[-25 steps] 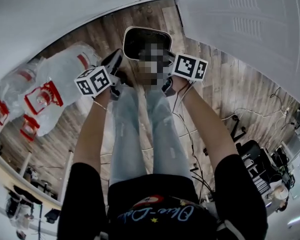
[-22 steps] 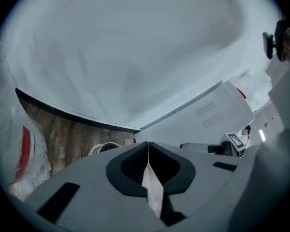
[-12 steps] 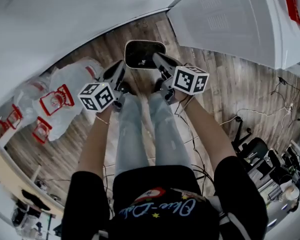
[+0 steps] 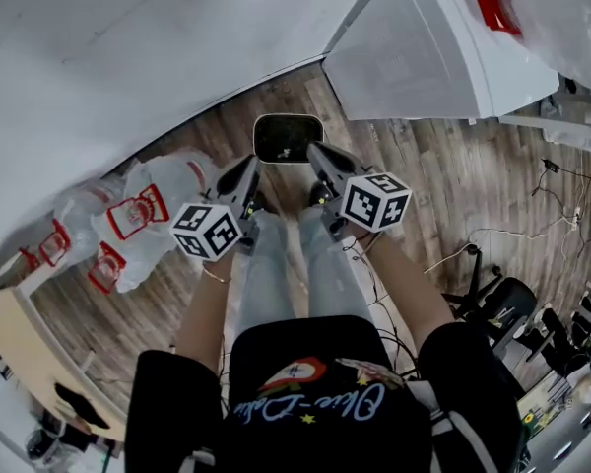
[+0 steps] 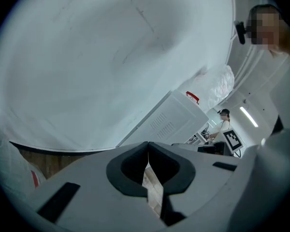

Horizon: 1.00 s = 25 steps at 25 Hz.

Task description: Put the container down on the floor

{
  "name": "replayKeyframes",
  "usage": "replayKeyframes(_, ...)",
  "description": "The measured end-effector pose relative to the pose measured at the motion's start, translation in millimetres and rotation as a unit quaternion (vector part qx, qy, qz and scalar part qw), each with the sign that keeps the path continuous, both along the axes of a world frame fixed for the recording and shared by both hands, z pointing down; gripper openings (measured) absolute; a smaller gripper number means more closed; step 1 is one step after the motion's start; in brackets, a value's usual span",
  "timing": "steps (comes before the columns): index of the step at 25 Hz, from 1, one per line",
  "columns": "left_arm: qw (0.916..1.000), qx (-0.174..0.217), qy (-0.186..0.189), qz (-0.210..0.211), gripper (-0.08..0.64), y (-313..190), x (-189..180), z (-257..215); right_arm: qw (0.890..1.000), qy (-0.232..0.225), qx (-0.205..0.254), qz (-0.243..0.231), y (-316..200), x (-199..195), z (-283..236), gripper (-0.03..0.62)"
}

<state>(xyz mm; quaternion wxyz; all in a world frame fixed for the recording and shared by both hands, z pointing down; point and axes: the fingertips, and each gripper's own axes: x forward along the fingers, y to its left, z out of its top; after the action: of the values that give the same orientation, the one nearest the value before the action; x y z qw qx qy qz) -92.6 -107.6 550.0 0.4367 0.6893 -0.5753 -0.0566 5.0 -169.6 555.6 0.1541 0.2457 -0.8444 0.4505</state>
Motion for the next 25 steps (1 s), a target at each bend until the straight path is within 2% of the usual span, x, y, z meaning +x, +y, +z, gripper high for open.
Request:
replayKeyframes(6,0.9993,0.028,0.011,-0.021,0.005,6,-3,-61,0.999,-0.009,0.045,-0.003,7,2,-58,-0.002)
replayKeyframes(11,0.9973,0.050,0.014,-0.052,0.005,13,-18,-102,0.997,-0.034,0.065,-0.007,16,-3,-101,-0.002)
replayKeyframes(13,0.9973,0.054,0.000,-0.050,0.005,18,-19,-116,0.996,-0.035,0.078,-0.010,18,-3,-117,-0.002)
replayKeyframes(18,0.9959,0.061,-0.065,-0.011,0.005,29,-13,-147,0.994,-0.030,0.106,-0.023,21,-4,-152,-0.002)
replayKeyframes(22,0.9876,0.058,-0.144,0.026,0.005,37,-5,-169,0.988,-0.030,0.144,-0.044,26,-8,-185,-0.002)
replayKeyframes(25,0.9887,0.081,-0.125,0.017,0.005,36,-5,-194,0.981,-0.024,0.180,-0.070,32,-14,-204,-0.002)
